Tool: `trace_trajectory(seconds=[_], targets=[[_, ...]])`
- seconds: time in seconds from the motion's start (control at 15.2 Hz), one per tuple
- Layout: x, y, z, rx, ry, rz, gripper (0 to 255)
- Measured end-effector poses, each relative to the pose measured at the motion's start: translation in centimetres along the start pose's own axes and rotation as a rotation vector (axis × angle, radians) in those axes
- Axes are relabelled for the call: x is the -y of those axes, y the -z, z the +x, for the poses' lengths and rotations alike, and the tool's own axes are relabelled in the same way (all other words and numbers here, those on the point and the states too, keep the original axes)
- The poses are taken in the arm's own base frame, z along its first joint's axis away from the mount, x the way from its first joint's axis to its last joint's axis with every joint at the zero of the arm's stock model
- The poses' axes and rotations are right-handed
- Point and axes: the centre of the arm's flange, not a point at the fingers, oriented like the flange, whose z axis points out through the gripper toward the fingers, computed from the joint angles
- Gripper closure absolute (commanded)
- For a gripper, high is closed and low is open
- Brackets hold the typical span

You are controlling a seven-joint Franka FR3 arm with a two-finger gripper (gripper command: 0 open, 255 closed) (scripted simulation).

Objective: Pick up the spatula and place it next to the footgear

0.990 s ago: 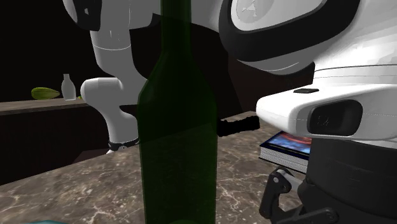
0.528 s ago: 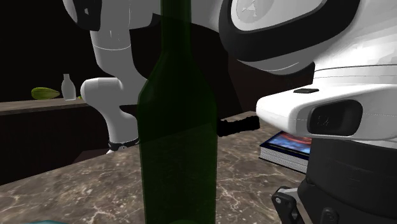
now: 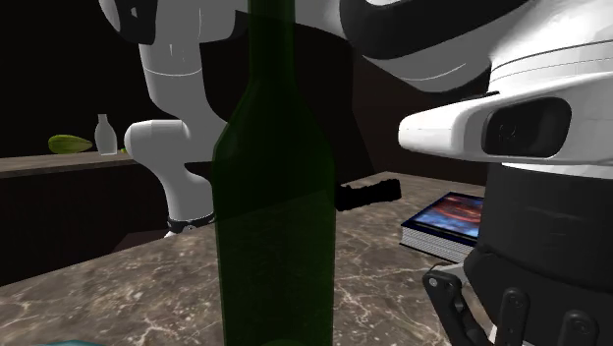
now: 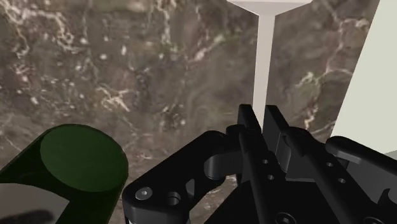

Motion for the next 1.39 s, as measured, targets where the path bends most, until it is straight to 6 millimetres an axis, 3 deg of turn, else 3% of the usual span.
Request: trace_trajectory(seconds=[1.39], targets=[[0.0,11.0,0.9,0.000,0.000,0.000,255]])
